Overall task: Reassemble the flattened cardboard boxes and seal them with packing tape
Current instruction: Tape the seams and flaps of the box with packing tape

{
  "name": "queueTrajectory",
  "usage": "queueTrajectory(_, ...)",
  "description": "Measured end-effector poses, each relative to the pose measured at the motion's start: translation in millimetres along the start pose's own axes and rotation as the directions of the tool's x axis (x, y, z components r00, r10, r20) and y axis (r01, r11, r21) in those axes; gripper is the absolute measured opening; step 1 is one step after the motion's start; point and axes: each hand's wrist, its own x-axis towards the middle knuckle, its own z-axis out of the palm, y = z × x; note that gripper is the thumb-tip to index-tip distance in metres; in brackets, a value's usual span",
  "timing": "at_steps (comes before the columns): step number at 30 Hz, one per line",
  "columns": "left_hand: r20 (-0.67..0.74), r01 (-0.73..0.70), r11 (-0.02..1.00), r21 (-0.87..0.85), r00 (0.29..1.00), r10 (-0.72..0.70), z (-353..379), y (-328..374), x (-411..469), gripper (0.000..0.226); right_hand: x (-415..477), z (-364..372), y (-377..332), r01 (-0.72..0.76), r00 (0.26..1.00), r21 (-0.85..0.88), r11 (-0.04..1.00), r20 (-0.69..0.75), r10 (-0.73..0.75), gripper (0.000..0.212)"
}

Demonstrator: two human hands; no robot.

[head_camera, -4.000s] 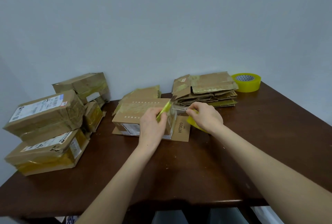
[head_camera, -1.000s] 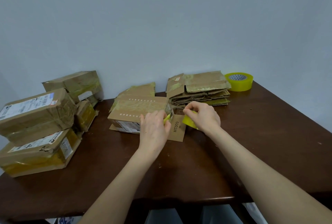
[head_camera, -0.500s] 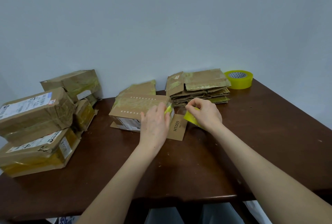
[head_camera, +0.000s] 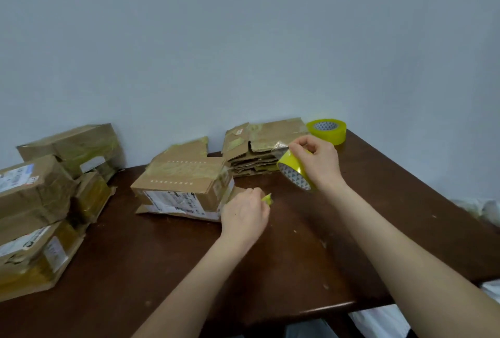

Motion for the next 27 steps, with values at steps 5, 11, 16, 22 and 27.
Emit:
queueTrajectory(5, -0.069, -0.132, 0.989, -0.063, 0.989, 0.128, 13.9, 12.6, 3.5, 0.026, 7.4, -25.1, 6.3, 0.0, 0.999, -0.022, 1.0, -0.043, 0.0, 0.012)
queueTrajectory(11, -0.489, -0.316, 0.932, -0.18, 0.851, 0.194, -42.9, 38.5, 52.5, 0.026, 2.5, -27.5, 3.2, 0.017, 0.999, -0.06, 0.998, -0.041, -0.019, 0.013)
queueTrajectory(16, -0.201, -0.162, 0.946, -0.279, 0.974, 0.108, -47.4, 45.9, 66.9, 0.034, -5.1, -28.1, -1.0, 0.084, 0.996, -0.11, 0.99, 0.019, -0.082, 0.016)
queueTrajectory(22, -0.075, 0.027, 0.755, -0.655, 0.992, -0.101, -48.9, 51.8, 69.6, 0.013, -11.9, -31.6, -4.7, 0.159, 0.986, -0.212, 0.964, 0.083, -0.145, 0.014)
queueTrajectory(27, -0.082, 0.109, 0.699, -0.707, 0.969, -0.234, -39.2, 49.1, 71.4, 0.013, -10.7, -39.5, -8.1, -0.044, 0.994, 0.059, 0.997, 0.101, 0.038, 0.048)
